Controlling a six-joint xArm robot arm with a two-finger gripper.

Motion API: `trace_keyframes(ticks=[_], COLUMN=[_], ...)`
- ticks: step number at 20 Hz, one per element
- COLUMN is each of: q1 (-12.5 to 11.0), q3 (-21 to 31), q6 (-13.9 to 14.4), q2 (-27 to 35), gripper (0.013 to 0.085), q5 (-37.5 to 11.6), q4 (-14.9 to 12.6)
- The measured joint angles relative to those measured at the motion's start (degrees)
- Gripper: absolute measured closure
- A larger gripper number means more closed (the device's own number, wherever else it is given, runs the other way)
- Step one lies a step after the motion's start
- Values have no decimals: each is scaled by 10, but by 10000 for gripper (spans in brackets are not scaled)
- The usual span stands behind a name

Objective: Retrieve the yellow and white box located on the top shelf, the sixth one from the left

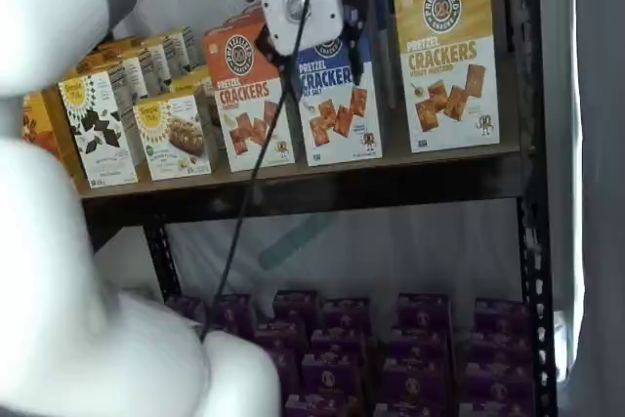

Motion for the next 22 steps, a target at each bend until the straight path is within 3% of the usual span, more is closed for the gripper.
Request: trace_keyframes(ticks=[10, 17, 22], q1=[-95, -136, -156], q3=[-69, -118, -143], q6=[-87, -127, -146], q2=[83, 131, 152], gripper=[130, 130, 130], q5=[-50, -39, -36], q4=[30, 62, 71])
